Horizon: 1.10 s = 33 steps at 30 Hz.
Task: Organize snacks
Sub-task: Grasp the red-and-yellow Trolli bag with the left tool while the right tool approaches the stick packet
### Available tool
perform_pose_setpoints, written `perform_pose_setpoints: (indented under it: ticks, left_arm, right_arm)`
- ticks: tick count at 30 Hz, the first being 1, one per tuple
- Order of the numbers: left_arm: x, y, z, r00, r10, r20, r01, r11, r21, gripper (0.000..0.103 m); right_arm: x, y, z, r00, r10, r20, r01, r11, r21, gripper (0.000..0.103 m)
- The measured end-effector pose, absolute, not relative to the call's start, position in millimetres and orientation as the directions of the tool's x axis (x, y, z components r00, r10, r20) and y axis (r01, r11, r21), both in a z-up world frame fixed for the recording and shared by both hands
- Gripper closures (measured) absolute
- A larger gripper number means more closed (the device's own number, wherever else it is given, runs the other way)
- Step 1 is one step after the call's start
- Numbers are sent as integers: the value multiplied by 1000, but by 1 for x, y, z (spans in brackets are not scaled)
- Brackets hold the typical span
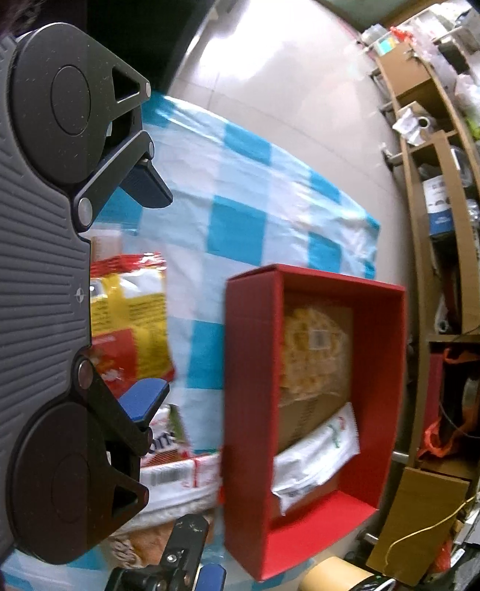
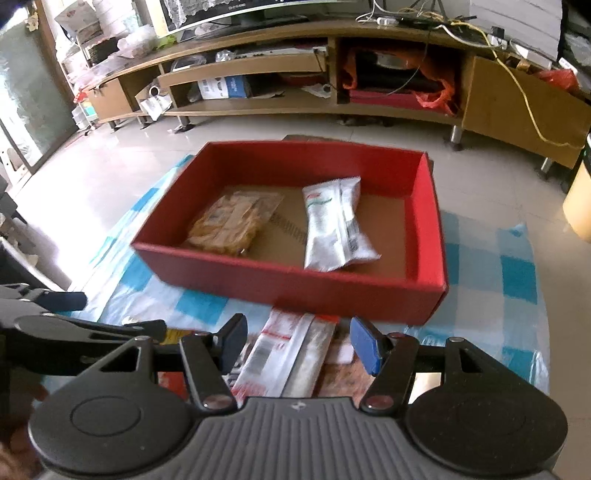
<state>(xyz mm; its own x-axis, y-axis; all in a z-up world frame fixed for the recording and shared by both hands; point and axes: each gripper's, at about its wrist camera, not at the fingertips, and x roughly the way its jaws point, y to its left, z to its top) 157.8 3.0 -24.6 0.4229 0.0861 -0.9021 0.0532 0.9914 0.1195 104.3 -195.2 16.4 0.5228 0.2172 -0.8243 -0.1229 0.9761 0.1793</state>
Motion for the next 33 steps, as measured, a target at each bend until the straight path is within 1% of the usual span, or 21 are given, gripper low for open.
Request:
perform_pose_setpoints:
  ticks: [6,10,16,17,21,24,29,33]
  left_arm:
    - [156,3,-34,381,35,-924,53,997,60,3]
    - [158,-7,-41,368,36,-929,80,994,70,1]
    - [166,-13,-59,326,63,-943,77,993,93,0]
    - [167,-11,-59,319,56,-946,69,994,82,0]
    - [166,-4,-56,303,31,-953,54,997,49,3]
    - [160,0,-52,287,10,-958,55,998,27,11]
    - [138,7,-49,276,9,-961,42,999,22,12]
    - [126,11,-44,277,-11,-961,34,999,-2,12]
  right_arm:
    - [98,-192,8,492,211,-844,-112,977,179,43]
    - [98,-195,9,497,219,-840,-108,976,191,43]
    - [100,-196,5,480,221,-849,-110,975,192,43]
    - [100,-196,4,478,222,-850,-110,975,193,43]
    - [100,-198,5,477,229,-848,-116,973,198,43]
    - [99,-198,5,477,232,-848,-129,972,194,43]
    - [95,-196,2,460,231,-857,-140,972,187,43]
    - [98,-200,-2,442,252,-861,-119,968,222,43]
